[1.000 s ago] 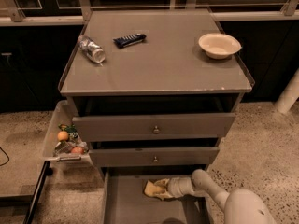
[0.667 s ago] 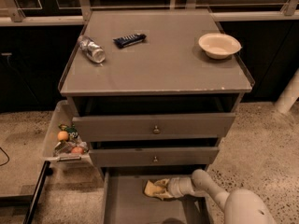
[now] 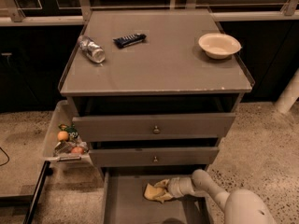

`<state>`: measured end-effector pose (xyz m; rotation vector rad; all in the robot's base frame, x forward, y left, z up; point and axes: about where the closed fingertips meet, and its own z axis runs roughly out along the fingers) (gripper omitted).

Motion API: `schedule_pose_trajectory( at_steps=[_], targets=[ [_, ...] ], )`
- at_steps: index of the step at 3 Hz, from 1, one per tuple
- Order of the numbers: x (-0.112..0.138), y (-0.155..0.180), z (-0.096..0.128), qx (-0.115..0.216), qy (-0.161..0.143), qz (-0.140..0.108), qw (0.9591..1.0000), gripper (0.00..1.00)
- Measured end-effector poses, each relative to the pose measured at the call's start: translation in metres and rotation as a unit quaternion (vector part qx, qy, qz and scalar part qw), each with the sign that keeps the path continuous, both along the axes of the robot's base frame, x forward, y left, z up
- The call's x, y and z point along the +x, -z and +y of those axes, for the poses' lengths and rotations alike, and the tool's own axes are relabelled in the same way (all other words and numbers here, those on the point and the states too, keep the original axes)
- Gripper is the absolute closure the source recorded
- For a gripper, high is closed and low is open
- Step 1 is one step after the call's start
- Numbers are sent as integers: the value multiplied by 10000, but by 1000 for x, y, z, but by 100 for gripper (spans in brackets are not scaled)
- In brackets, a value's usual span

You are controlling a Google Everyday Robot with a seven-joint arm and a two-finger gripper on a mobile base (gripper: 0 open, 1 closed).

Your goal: Pick sponge from bottom drawer and place on counter

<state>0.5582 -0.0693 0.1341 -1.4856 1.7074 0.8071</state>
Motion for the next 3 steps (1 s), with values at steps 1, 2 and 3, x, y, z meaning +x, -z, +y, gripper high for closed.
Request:
schedule_pose_trajectory(
  at_steps=[1,2,3],
  targets=[
    [-1,1,0,-6,8,4,10000,7],
    [-2,2,0,-11,16,1,10000,0],
    [-2,2,0,-16,22,-7,10000,0]
  ],
)
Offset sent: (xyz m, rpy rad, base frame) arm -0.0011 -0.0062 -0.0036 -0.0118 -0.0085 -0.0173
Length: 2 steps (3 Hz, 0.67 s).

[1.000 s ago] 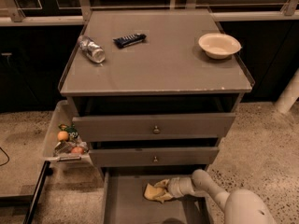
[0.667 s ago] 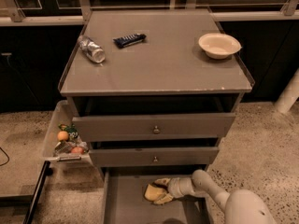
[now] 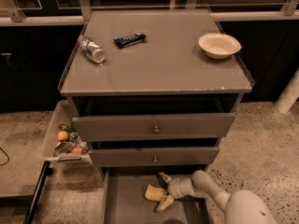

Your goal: Pick sponge from bottom drawer and place on counter

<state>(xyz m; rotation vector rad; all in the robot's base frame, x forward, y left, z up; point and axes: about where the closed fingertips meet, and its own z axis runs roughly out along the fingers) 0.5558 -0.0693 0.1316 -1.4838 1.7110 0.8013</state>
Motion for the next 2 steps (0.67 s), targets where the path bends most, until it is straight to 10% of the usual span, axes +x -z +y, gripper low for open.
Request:
schedule_pose_trajectory(
  at_steps=[2],
  targets=[
    [-8,5,-3,-358,165,-362,9986,0]
  ],
)
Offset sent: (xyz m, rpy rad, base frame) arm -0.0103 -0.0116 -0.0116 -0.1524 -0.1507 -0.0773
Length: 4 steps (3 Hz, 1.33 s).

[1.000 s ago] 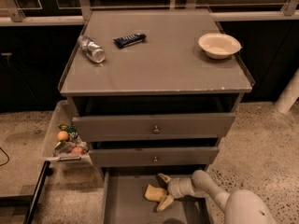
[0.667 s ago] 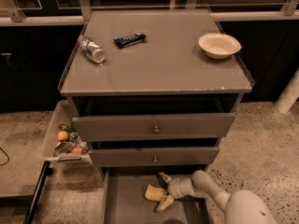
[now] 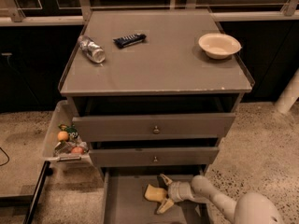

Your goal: Pick sponge from bottom drawer and place on counter

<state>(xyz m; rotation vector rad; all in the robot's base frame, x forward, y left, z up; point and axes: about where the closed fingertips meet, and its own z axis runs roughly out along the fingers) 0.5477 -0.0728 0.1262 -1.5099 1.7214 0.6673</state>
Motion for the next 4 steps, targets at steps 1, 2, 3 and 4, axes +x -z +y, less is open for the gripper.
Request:
schedule_pose_trajectory(
  at_steps=[1,2,3,4],
  targets=[
    [-2,8,-1,-185,72,-220,9996,0],
    [-2,8,-1,-186,72,-221,9996,0],
    [-2,8,-1,-186,72,-221,9996,19],
    [-2,8,-1,-186,72,-221,9996,42]
  ],
)
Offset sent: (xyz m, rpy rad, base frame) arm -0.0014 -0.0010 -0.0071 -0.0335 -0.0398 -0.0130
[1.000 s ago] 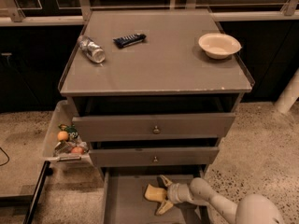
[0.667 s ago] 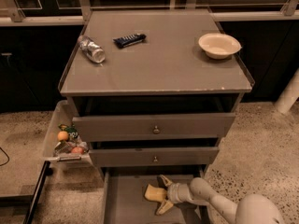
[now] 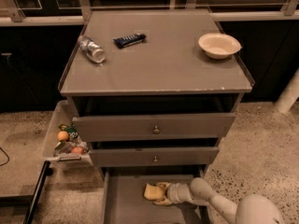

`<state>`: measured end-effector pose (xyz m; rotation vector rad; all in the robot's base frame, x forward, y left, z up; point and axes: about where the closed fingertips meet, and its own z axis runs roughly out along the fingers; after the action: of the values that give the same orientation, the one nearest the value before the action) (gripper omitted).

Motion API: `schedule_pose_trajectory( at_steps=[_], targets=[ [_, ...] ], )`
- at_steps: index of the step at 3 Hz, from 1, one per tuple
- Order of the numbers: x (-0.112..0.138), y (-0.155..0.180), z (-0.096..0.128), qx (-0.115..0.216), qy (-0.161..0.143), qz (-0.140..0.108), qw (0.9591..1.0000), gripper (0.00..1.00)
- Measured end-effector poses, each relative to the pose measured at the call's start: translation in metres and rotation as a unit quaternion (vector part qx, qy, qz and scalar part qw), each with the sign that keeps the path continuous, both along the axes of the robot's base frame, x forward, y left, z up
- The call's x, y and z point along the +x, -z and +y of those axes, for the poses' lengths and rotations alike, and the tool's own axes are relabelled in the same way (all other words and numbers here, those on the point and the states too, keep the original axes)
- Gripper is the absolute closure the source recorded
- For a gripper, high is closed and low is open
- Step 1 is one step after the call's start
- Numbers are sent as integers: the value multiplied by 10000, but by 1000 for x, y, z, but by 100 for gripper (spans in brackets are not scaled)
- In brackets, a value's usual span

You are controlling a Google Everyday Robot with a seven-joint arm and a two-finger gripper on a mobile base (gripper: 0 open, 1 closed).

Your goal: Pick sponge from bottom drawer and place on counter

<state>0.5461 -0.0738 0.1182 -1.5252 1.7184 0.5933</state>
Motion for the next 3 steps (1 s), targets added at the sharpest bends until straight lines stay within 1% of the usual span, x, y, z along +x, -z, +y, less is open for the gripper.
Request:
schedule_pose_trajectory(
  at_steps=[2,3],
  targets=[
    [0,0,0,0,0,0,10000,89],
    [0,0,0,1,-1,1,10000,100]
  ],
)
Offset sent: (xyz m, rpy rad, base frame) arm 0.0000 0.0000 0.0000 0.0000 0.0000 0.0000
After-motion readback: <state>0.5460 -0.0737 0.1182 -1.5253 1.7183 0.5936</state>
